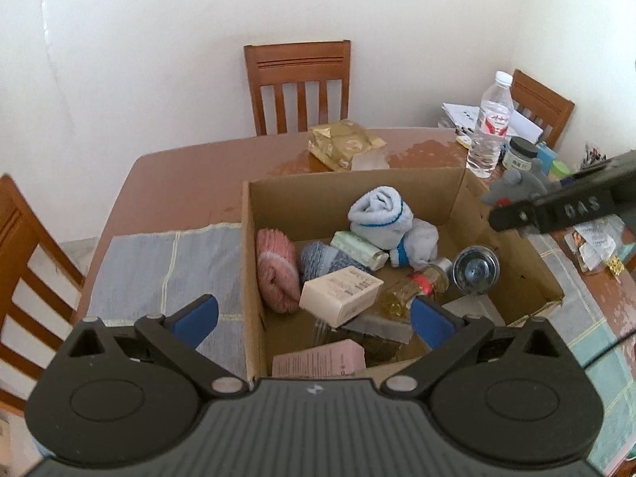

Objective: Organize objects
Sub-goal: 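Open the left tool to drop the hat in while the right tool releases the toy dog, then move the left tool to the blue toy while the right tool approaches the green C&S tissue pack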

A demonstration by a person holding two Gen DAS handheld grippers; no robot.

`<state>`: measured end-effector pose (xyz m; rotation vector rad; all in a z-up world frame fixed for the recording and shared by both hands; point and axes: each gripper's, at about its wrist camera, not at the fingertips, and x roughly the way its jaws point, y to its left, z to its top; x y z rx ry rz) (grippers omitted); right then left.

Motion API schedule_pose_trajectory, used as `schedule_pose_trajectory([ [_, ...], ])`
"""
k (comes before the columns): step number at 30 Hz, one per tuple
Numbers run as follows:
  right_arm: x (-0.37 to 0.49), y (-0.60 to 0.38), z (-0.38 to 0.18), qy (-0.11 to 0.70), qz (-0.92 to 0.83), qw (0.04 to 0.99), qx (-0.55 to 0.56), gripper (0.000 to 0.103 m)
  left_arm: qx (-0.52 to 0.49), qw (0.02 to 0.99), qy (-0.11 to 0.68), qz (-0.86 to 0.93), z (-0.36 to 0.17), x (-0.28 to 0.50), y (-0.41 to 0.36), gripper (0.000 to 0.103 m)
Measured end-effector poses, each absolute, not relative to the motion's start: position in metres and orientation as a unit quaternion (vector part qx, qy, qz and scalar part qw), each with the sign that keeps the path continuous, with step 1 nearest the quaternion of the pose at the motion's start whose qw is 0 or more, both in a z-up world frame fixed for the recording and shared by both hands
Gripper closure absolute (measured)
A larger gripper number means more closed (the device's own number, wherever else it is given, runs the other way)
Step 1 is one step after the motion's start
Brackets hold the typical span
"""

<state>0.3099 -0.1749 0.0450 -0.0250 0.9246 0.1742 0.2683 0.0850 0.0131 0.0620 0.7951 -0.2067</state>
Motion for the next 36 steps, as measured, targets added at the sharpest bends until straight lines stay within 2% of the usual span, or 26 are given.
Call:
schedule_pose_trajectory([
  [9,0.346,-0.169,0.036,0.45,0.079,0.889,-0.035,0.025,0.02,0.912,0.403,-0.07,-0.003,0.259,0.092,0.001],
  [10,0.35,-0.169,0.036,0.449,0.081,0.89,-0.033,0.022,0.022,0.912,0.403,-0.067,-0.004,0.257,0.092,0.001],
  [13,0.357,-0.171,0.037,0.437,0.074,0.896,-0.027,0.003,0.024,0.913,0.403,-0.059,-0.005,0.255,0.092,0.001],
  [14,0.357,-0.172,0.038,0.432,0.072,0.898,-0.025,0.0,0.024,0.913,0.403,-0.057,-0.006,0.255,0.092,0.001],
  [24,0.341,-0.176,0.041,0.432,0.081,0.898,-0.012,0.0,0.013,0.912,0.409,-0.035,-0.011,0.25,0.089,0.001],
  [36,0.274,-0.159,0.032,0.432,0.124,0.893,-0.02,0.0,0.008,0.905,0.425,0.017,-0.024,0.237,0.094,0.001],
])
